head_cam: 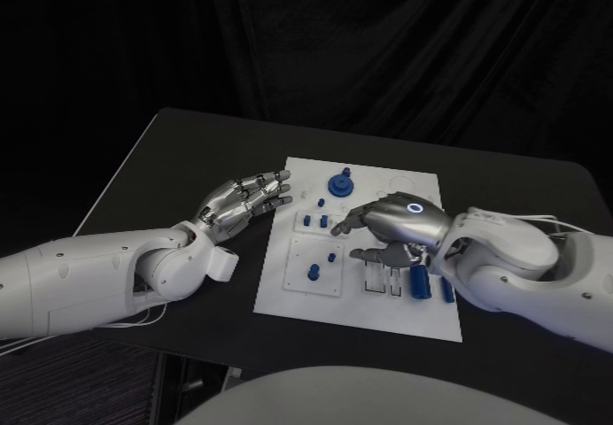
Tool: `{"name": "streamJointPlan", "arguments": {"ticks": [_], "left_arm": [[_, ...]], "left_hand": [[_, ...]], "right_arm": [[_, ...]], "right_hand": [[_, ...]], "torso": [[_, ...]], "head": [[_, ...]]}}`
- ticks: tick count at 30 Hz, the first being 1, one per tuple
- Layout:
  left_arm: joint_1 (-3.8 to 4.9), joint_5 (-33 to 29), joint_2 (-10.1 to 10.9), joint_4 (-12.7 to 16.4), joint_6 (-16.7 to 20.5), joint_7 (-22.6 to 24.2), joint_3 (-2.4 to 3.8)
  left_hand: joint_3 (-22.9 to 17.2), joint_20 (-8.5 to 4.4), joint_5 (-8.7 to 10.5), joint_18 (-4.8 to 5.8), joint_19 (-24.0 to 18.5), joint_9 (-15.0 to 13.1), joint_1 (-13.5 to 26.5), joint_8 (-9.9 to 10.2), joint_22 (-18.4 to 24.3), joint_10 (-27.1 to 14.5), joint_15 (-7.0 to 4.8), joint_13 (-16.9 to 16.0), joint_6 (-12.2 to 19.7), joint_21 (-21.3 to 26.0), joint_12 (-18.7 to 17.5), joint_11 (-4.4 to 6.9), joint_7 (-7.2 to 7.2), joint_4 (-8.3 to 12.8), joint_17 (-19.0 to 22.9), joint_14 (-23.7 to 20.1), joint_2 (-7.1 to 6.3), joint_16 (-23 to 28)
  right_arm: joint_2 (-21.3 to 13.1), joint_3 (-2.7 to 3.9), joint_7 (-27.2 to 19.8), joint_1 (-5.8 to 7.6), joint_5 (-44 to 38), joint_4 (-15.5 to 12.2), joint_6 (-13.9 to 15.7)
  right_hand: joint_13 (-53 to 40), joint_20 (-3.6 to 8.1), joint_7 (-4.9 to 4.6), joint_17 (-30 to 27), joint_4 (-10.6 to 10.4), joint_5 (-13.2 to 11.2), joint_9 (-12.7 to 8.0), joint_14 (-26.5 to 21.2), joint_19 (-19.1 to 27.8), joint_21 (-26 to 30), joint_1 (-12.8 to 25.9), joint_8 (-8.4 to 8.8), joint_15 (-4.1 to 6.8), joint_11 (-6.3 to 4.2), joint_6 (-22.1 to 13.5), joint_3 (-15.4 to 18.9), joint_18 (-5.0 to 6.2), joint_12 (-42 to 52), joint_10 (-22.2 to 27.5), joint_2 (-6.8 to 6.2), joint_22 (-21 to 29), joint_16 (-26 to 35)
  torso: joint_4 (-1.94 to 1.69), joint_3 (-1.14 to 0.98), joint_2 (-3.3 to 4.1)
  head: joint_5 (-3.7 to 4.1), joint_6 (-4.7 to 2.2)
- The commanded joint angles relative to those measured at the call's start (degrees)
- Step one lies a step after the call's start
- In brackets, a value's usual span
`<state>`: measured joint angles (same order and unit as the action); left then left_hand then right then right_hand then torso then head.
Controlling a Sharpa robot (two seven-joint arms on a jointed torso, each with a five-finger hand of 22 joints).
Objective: Assemble the parts on the task board
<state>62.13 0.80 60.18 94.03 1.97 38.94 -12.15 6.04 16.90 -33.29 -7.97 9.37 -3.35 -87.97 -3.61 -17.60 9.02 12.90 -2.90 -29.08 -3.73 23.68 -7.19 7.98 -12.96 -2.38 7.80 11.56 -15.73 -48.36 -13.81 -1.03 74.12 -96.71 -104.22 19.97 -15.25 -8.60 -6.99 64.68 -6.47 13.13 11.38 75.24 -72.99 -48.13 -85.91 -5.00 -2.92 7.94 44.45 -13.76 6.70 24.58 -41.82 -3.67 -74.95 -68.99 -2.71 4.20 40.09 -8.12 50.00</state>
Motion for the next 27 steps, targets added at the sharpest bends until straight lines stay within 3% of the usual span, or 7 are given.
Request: {"name": "streamJointPlan", "arguments": {"ticks": [1, 3, 8, 14, 19, 22, 27], "left_arm": [[-0.08, -0.3, 0.0, 0.2, -0.4, 2.2, 0.04], [-0.08, -0.6, 0.0, 0.2, -0.3, 2.2, 0.04], [-0.08, -1.2, -0.1, 0.1, -0.1, 2.1, 0.04], [-0.08, -1.5, -0.3, 0.3, 0.1, 2.1, 0.04], [-0.08, -1.5, -0.3, 0.5, 0.2, 2.1, 0.04], [-0.08, -1.5, -0.3, 0.5, 0.3, 2.1, 0.04], [-0.08, -1.5, -0.4, 0.5, 0.2, 2.2, 0.04]], "left_hand": [[-0.4, -0.19, -0.31, 0.54, 0.4, 0.0, -0.6, -0.3, 0.0, 0.1, 0.28, -0.1, -0.4, -0.3, 0.3, -0.26, 0.01, 0.0, -0.1, 0.2, 0.18, -0.4], [-0.5, -0.19, -0.33, 0.55, 0.4, -0.1, -0.6, -0.3, 0.0, 0.2, 0.28, -0.1, -0.5, -0.3, 0.3, -0.27, 0.02, 0.0, -0.1, 0.2, 0.18, -0.5], [-0.5, -0.2, -0.36, 0.56, 0.4, -0.1, -0.6, -0.4, -0.1, 0.2, 0.27, -0.1, -0.7, -0.3, 0.4, -0.3, 0.05, 0.1, -0.1, 0.3, 0.13, -0.5], [-0.7, -0.21, -0.43, 0.57, 0.5, -0.1, -0.6, -0.4, -0.1, 0.4, 0.25, -0.1, -0.9, -0.3, 0.6, -0.39, 0.12, 0.2, -0.1, 0.3, 0.08, -0.6], [-0.8, -0.21, -0.49, 0.58, 0.5, -0.1, -0.6, -0.5, -0.1, 0.5, 0.23, -0.1, -1.2, -0.3, 0.8, -0.5, 0.2, 0.2, -0.1, 0.4, 0.05, -0.7], [-0.8, -0.21, -0.49, 0.58, 0.5, -0.1, -0.6, -0.5, -0.1, 0.5, 0.23, -0.1, -1.2, -0.3, 0.8, -0.5, 0.2, 0.2, -0.1, 0.4, 0.05, -0.7], [-0.9, -0.21, -0.51, 0.58, 0.6, -0.1, -0.6, -0.5, -0.1, 0.5, 0.22, -0.1, -1.1, -0.3, 0.7, -0.52, 0.22, 0.2, -0.1, 0.4, 0.09, -0.7]], "right_arm": [[-4.9, -0.07, 0.8, 1.44, 8.1, -3.9, 5.5], [-7.8, -0.14, 1.0, 1.96, 9.7, -5.7, 5.8], [-14.4, -0.31, 4.7, 2.65, 11.9, -8.4, 2.0], [-19.8, -0.4, 14.3, 2.19, 12.7, -9.3, -6.3], [-21.9, -0.44, 20.7, 0.95, 12.9, -9.8, -8.3], [-22.0, -0.45, 23.7, 0.21, 12.5, -10.0, -8.5], [-21.2, -0.46, 27.2, -0.79, 11.8, -9.8, -9.7]], "right_hand": [[-2.0, 0.01, -0.63, -0.1, 0.2, 1.1, 0.6, -0.5, 0.3, -0.5, -0.9, -1.61, 0.42, -0.7, 3.5, -1.0, 0.71, 4.8, -3.2, -0.14, -5.3, 0.1], [-4.4, 0.35, -1.39, -0.2, 0.2, 1.0, 2.0, -0.6, 0.3, -0.6, -0.8, -4.0, 1.07, -1.53, 7.2, -0.8, 0.75, 9.2, -4.7, -0.13, -5.2, 0.1], [-23.7, 2.48, 0.33, -3.4, -3.4, -0.2, 9.1, -1.9, 1.6, 3.4, 3.2, -13.8, 3.79, -5.01, 7.2, 2.5, 1.18, 37.6, -0.8, 0.46, -4.2, 3.3], [-53.2, 3.4, 0.95, 2.7, -9.6, 0.3, 13.3, 2.8, -2.4, -3.0, 9.8, -19.97, 4.11, -5.9, 4.2, 4.8, 0.16, 57.8, -25.3, 0.56, -6.1, -2.3], [-69.1, 4.49, 2.06, 13.1, -10.2, -0.6, 17.8, 9.3, -8.0, -15.1, 18.5, -27.09, 5.11, -6.97, 3.7, 6.6, -1.74, 64.1, -42.3, 1.89, -8.7, -11.5], [-74.7, 5.32, 2.99, 17.7, -10.2, -1.4, 20.6, 11.6, -10.0, -20.4, 21.7, -30.72, 5.88, -7.84, 4.0, 6.9, -2.54, 65.4, -48.2, 1.62, -9.8, -15.2], [-74.7, 6.24, 3.98, 22.6, -10.4, -2.6, 24.4, 13.8, -11.9, -26.1, 24.9, -34.73, 6.91, -8.59, 3.5, 6.3, -3.49, 65.4, -48.2, 0.67, -10.9, -19.0]], "torso": [[0.16, -0.02, -0.14], [0.21, -0.02, -0.22], [0.23, -0.02, -0.25], [0.23, -0.01, -0.25], [0.29, 0.04, -0.3], [0.27, 0.02, -0.29], [0.21, 0.07, -0.29]], "head": [[1.01, 0.0], [1.55, 0.0], [3.68, 0.0], [5.74, 0.0], [6.62, 0.0], [7.01, 0.0], [7.45, 0.0]]}}
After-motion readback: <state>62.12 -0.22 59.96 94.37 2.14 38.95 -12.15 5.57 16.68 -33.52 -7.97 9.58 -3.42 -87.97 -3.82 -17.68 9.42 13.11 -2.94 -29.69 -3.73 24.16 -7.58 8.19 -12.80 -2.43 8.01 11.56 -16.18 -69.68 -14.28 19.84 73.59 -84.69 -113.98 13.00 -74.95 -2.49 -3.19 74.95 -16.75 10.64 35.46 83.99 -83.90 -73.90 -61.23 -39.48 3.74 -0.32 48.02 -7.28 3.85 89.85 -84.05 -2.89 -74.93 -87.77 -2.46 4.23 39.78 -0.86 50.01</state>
